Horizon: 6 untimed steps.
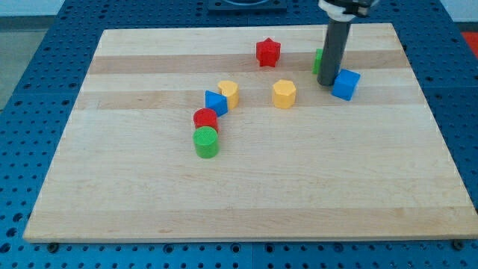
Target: Move the red star into the green star
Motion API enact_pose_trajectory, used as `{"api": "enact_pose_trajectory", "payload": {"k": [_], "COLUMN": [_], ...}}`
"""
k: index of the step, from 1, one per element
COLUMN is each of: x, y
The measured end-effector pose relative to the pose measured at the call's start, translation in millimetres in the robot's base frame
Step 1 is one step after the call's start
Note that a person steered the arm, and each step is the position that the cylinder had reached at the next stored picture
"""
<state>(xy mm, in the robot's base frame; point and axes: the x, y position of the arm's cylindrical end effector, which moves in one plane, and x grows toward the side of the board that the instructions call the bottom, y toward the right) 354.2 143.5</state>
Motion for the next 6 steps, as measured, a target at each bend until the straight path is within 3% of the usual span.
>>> {"api": "enact_pose_trajectory", "payload": {"k": [1, 3, 5, 6], "x": [1, -13, -55, -79], "y": [-1, -70, -142, -149]}}
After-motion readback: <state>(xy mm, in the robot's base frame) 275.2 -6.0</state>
